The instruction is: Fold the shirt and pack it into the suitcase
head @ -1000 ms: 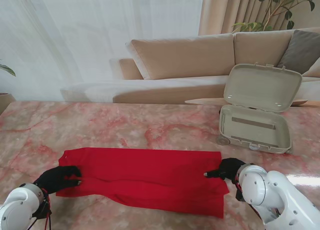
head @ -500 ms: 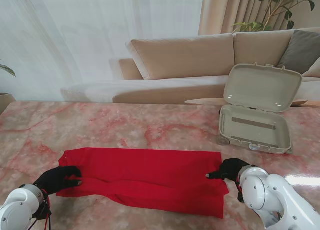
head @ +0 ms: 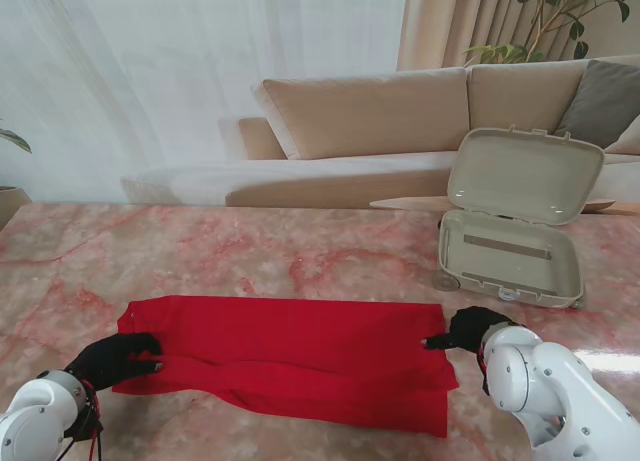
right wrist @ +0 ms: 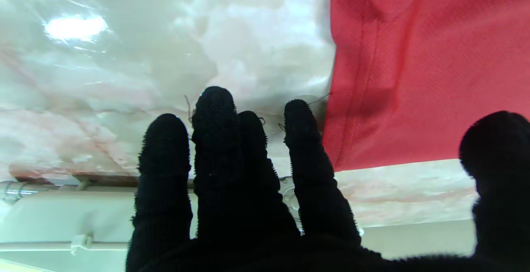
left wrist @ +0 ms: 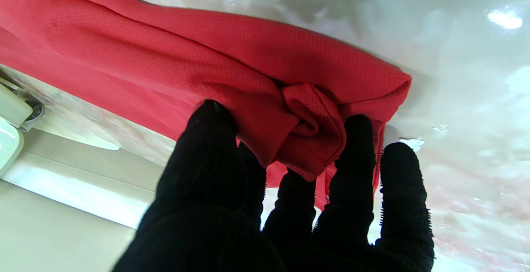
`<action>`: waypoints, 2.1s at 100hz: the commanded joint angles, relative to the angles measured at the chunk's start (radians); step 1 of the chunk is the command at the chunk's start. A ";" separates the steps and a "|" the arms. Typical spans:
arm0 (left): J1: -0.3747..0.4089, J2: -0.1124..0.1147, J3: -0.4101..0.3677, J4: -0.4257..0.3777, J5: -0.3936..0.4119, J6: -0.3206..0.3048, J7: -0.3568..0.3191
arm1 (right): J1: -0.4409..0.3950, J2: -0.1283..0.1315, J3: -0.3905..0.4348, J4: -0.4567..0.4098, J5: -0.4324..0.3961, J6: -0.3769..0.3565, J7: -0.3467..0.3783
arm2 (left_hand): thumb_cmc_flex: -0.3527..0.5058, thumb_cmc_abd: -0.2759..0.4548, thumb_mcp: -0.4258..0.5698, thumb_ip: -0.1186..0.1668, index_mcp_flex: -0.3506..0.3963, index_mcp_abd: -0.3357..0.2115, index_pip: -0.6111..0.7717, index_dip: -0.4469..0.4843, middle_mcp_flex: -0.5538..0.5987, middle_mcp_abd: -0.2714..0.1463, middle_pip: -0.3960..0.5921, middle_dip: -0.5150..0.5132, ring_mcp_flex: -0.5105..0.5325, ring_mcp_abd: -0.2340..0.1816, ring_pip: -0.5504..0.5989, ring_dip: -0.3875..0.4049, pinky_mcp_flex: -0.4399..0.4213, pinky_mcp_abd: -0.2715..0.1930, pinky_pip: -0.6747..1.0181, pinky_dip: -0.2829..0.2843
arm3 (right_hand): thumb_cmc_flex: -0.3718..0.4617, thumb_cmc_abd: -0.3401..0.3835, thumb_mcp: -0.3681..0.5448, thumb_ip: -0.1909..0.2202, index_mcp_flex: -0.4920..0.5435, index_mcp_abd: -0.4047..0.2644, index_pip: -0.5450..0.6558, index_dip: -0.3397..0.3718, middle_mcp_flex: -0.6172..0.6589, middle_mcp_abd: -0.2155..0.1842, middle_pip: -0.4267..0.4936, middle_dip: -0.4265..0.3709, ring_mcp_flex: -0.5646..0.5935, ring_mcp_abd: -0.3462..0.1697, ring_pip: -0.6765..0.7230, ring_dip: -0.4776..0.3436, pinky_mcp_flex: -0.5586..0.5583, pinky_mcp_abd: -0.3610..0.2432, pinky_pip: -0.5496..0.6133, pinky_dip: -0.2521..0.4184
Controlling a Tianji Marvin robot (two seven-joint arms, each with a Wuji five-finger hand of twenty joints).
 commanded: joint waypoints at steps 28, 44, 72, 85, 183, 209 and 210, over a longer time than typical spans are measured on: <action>0.021 -0.003 0.009 0.035 -0.001 0.008 -0.018 | 0.032 0.010 -0.023 0.068 0.001 0.031 0.054 | -0.017 0.048 -0.022 0.018 0.012 0.014 -0.016 -0.003 -0.002 0.009 -0.005 -0.014 -0.007 0.021 -0.056 -0.058 -0.013 0.011 -0.012 -0.003 | 0.005 0.017 -0.011 0.025 -0.018 0.036 -0.024 -0.017 -0.034 0.031 -0.011 -0.012 -0.031 0.024 -0.001 0.014 -0.008 0.018 0.007 0.024; 0.015 -0.002 0.014 0.040 -0.006 0.008 -0.023 | 0.050 0.016 -0.045 0.094 0.028 0.040 0.068 | -0.018 0.048 -0.022 0.018 0.013 0.013 -0.015 -0.003 -0.002 0.007 -0.004 -0.014 -0.007 0.020 -0.056 -0.058 -0.013 0.010 -0.013 -0.003 | 0.003 0.022 -0.017 0.025 -0.007 0.029 -0.022 -0.016 -0.032 0.030 -0.010 -0.012 -0.032 0.023 -0.002 0.015 -0.009 0.016 0.008 0.026; 0.012 -0.002 0.020 0.044 -0.010 0.012 -0.025 | 0.077 0.027 -0.088 0.135 0.096 0.056 0.089 | -0.016 0.047 -0.022 0.018 0.014 0.015 -0.016 -0.003 -0.002 0.010 -0.005 -0.014 -0.007 0.022 -0.056 -0.058 -0.013 0.011 -0.013 -0.003 | -0.003 0.010 -0.015 0.025 0.027 -0.006 0.000 -0.006 -0.029 0.018 -0.008 -0.011 -0.036 0.015 -0.005 0.014 -0.011 0.005 0.004 0.025; 0.010 -0.002 0.022 0.046 -0.012 0.012 -0.026 | 0.085 0.031 -0.105 0.149 0.158 0.073 0.086 | -0.016 0.047 -0.022 0.018 0.014 0.014 -0.016 -0.003 -0.003 0.010 -0.005 -0.014 -0.008 0.021 -0.057 -0.058 -0.014 0.012 -0.014 -0.003 | 0.006 -0.010 -0.006 0.025 0.055 -0.038 0.029 0.005 -0.030 0.011 -0.005 -0.011 -0.037 0.011 -0.006 0.012 -0.015 -0.001 0.001 0.023; 0.011 -0.002 0.035 0.054 -0.026 0.022 -0.023 | 0.127 0.015 -0.176 0.212 0.399 0.117 -0.040 | -0.009 0.033 -0.021 0.018 0.016 0.015 -0.010 -0.001 -0.004 0.007 -0.004 -0.014 -0.008 0.019 -0.057 -0.058 -0.015 0.015 -0.013 -0.001 | 0.514 -0.268 0.131 -0.073 0.107 -0.142 0.633 -0.033 0.068 -0.037 0.130 0.022 0.004 -0.009 0.021 -0.010 0.050 0.017 -0.112 0.075; 0.013 -0.003 0.039 0.057 -0.030 0.027 -0.018 | 0.124 -0.004 -0.171 0.233 0.429 0.085 -0.117 | -0.004 0.027 -0.019 0.019 0.015 0.018 -0.011 -0.003 -0.004 0.009 -0.004 -0.014 -0.008 0.019 -0.057 -0.057 -0.015 0.015 -0.013 0.000 | 0.520 -0.376 0.285 -0.023 0.180 -0.156 0.785 -0.023 0.329 -0.077 0.155 -0.011 0.233 -0.033 0.068 -0.044 0.203 0.010 0.076 -0.018; 0.013 -0.003 0.039 0.057 -0.031 0.028 -0.018 | 0.124 -0.005 -0.171 0.234 0.431 0.085 -0.119 | -0.004 0.026 -0.019 0.019 0.015 0.018 -0.011 -0.003 -0.004 0.009 -0.004 -0.014 -0.009 0.019 -0.057 -0.057 -0.015 0.015 -0.013 0.000 | 0.521 -0.383 0.289 -0.020 0.184 -0.156 0.787 -0.024 0.338 -0.077 0.156 -0.012 0.243 -0.034 0.071 -0.045 0.210 0.011 0.082 -0.018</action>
